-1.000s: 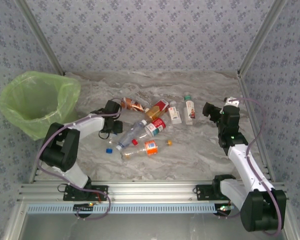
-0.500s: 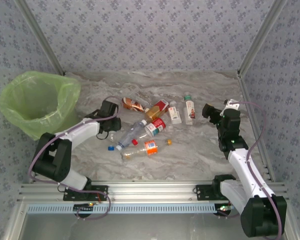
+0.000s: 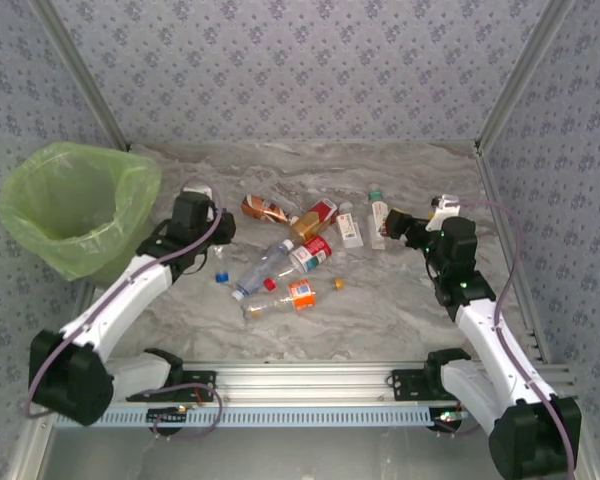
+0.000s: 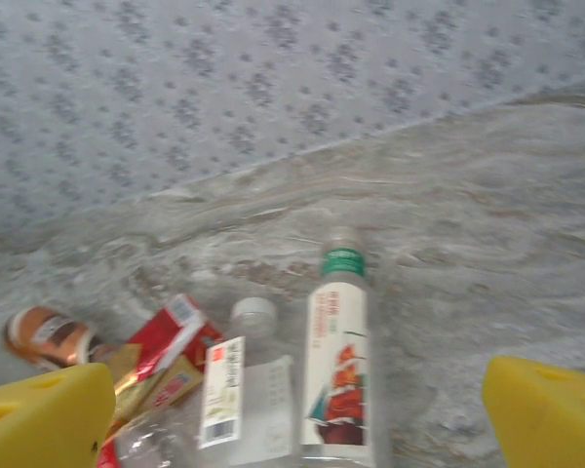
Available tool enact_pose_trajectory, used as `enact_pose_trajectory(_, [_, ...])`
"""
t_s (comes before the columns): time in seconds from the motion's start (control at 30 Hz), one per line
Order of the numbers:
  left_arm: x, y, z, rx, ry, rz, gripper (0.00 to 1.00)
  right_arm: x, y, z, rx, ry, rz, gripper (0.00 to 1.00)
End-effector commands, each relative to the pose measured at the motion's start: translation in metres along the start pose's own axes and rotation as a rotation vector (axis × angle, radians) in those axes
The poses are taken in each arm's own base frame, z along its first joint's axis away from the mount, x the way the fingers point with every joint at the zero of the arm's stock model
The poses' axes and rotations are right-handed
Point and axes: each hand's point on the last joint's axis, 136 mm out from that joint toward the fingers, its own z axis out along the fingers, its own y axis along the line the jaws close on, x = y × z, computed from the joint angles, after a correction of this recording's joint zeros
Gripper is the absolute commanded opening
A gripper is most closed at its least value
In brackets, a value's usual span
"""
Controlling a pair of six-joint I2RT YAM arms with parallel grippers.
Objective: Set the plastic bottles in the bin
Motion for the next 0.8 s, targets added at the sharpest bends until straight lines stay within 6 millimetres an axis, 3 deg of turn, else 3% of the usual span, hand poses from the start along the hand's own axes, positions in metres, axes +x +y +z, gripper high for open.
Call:
enact_pose_trajectory(0.0, [-0.054, -0.009, -0.036, 0.033, -0.194, -0.041, 0.38, -0.027, 0.033, -0.006, -0.094, -0.054, -0.067, 0.99])
enact_pose_trajectory(0.17, [-0.107, -0.038, -0.076, 0.163, -0.372, 0.055, 0.39, -0.043, 0.042, -0.005, -0.09, -0.127, -0.067, 0.99])
enact_pose_trajectory(0.37, [-0.173, -0.028, -0.116, 0.001, -0.546, 0.172, 0.38, -0.038, 0.053, -0.001, -0.109, -0.105, -0.073, 0.99])
enact_pose_trajectory(0.57, [-0.232, 0.007, -0.16, -0.168, -0.712, 0.184, 0.38, -0.027, 0.049, -0.001, -0.082, -0.079, -0.069, 0.99])
enact_pose_trajectory(0.77, [-0.252, 0.078, -0.189, -0.423, -0.834, 0.088, 0.38, -0.027, 0.047, -0.001, -0.063, -0.084, -0.066, 0.99])
